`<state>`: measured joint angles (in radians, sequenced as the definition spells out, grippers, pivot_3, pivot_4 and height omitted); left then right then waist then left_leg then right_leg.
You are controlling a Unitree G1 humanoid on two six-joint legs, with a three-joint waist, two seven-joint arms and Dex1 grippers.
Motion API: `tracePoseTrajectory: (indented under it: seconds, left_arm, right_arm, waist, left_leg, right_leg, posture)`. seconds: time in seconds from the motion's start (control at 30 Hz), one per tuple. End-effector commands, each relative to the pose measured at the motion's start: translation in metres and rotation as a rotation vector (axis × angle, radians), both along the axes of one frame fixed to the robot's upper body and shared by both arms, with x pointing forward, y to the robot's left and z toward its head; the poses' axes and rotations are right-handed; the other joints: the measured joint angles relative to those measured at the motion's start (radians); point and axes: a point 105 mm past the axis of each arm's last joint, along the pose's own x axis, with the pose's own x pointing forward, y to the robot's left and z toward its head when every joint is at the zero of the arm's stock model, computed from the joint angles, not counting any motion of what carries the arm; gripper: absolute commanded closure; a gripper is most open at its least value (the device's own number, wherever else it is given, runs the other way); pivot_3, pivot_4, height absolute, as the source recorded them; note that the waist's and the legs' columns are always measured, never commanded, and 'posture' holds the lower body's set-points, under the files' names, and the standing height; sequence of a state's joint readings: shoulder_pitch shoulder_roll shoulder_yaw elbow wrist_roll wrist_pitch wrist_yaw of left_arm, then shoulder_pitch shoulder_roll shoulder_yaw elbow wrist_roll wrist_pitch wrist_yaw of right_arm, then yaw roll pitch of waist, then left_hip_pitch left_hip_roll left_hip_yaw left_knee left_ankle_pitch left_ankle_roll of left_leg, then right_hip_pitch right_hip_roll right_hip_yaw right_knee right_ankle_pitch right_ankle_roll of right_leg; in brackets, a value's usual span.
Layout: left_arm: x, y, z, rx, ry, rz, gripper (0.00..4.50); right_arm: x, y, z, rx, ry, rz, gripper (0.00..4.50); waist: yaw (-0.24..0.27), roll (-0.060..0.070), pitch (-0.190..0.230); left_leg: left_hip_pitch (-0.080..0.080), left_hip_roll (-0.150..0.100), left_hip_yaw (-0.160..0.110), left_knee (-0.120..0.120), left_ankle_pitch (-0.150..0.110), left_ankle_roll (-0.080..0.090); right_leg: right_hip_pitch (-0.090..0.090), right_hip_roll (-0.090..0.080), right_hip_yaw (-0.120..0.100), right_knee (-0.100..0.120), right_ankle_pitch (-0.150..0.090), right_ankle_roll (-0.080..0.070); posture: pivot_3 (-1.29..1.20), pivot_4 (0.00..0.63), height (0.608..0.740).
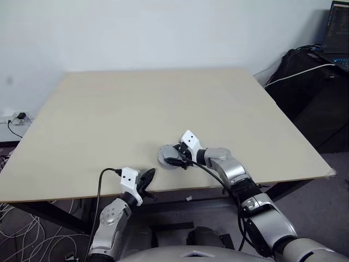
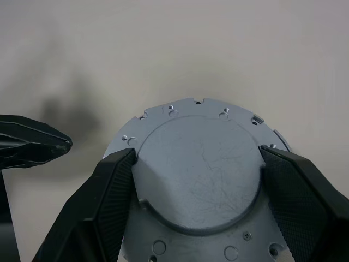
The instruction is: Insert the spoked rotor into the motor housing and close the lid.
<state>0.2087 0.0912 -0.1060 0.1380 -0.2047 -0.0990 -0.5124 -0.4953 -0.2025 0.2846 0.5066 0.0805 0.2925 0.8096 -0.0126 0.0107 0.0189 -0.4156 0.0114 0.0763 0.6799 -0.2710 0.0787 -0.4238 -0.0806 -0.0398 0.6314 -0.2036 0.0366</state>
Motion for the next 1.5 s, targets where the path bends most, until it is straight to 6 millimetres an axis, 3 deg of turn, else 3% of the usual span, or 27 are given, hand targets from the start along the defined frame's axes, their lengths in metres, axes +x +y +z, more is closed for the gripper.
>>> tracePoseTrajectory:
  seconds: [0.03, 0.5, 1.13, 1.5]
  left_arm:
    - [0.006, 0.0, 0.01, -0.008, -0.052, -0.001, 4.5]
    - [0.004, -0.001, 0.009, -0.006, -0.049, -0.01, 4.5]
    - [0.003, 0.0, 0.006, -0.011, -0.042, -0.01, 4.5]
    - [0.002, 0.0, 0.006, -0.01, -0.04, -0.006, 4.5]
  right_arm:
    - [0.008, -0.001, 0.015, 0.029, -0.052, -0.021, 1.2]
    - [-0.004, 0.0, -0.004, -0.079, -0.035, -0.027, 1.2]
    - [-0.002, 0.002, -0.003, -0.037, 0.013, -0.105, 1.2]
    - [-0.002, 0.001, -0.007, -0.088, -0.059, -0.115, 1.2]
  waist:
    - [0.0, 0.0, 0.0]
    - [0.001, 0.003, -0.002]
    - [0.0, 0.005, -0.005]
    - [0.0, 0.006, -0.005]
  left_leg:
    - [0.0, 0.0, 0.0, 0.0, 0.0, 0.0]
    - [0.0, 0.0, 0.0, 0.0, 0.0, 0.0]
    - [0.0, 0.0, 0.0, 0.0, 0.0, 0.0]
    - [0.001, 0.0, 0.001, 0.001, 0.0, 0.0]
  right_leg:
    - [0.0, 0.0, 0.0, 0.0, 0.0, 0.0]
    - [-0.001, -0.001, 0.0, 0.0, 0.0, 0.0]
    - [0.0, 0.001, 0.0, 0.0, 0.0, 0.0]
    - [0.001, 0.002, 0.0, 0.002, 0.0, 0.0]
  posture:
    - [0.0, 0.0, 0.74]
    - [0.0, 0.0, 0.74]
    - [0.0, 0.0, 0.74]
    - [0.0, 0.0, 0.74]
